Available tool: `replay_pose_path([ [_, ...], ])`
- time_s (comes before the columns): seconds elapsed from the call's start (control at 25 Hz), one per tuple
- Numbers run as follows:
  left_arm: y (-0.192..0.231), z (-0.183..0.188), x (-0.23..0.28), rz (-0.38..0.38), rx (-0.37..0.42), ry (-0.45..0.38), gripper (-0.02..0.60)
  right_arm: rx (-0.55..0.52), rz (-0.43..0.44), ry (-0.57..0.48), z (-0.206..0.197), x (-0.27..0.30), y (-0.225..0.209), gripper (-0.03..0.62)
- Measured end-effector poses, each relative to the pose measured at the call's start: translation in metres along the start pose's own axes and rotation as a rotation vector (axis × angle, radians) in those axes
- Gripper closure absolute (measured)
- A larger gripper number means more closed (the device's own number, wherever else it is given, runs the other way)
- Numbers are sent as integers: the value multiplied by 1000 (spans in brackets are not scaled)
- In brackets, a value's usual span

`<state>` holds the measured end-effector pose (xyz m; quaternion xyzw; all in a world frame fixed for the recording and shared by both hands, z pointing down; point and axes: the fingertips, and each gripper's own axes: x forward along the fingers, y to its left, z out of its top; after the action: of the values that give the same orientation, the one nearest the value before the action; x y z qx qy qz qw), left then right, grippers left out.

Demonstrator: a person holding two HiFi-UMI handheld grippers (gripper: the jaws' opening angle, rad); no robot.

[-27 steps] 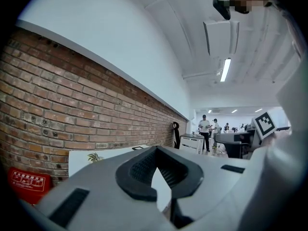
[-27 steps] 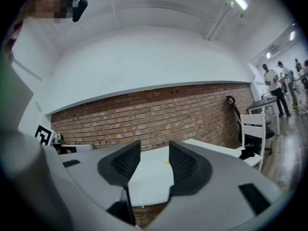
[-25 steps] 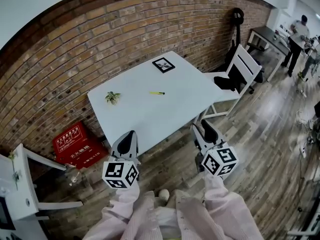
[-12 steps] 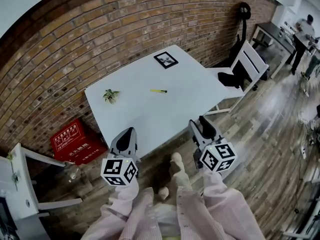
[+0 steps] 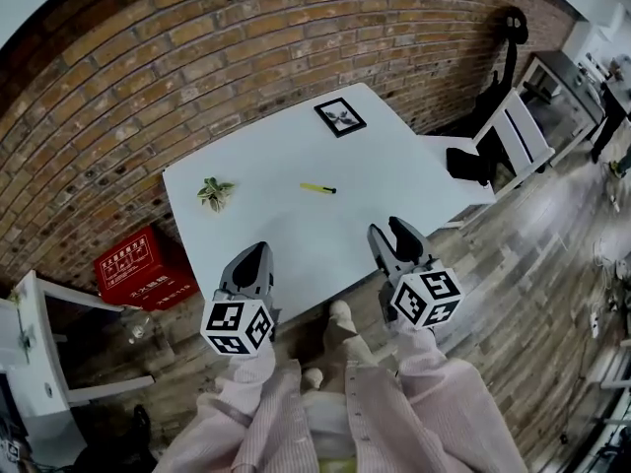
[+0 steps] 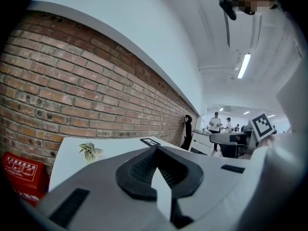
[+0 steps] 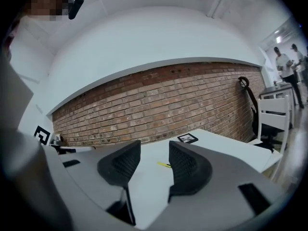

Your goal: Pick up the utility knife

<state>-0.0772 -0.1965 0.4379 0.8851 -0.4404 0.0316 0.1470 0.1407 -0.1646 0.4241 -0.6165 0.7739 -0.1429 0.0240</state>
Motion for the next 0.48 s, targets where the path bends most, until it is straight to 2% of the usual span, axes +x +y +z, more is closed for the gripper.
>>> replay_pose_path([
  [0.48,11,-18,80,75,-93,76,589,7,122,149,-19,90,-46,427],
])
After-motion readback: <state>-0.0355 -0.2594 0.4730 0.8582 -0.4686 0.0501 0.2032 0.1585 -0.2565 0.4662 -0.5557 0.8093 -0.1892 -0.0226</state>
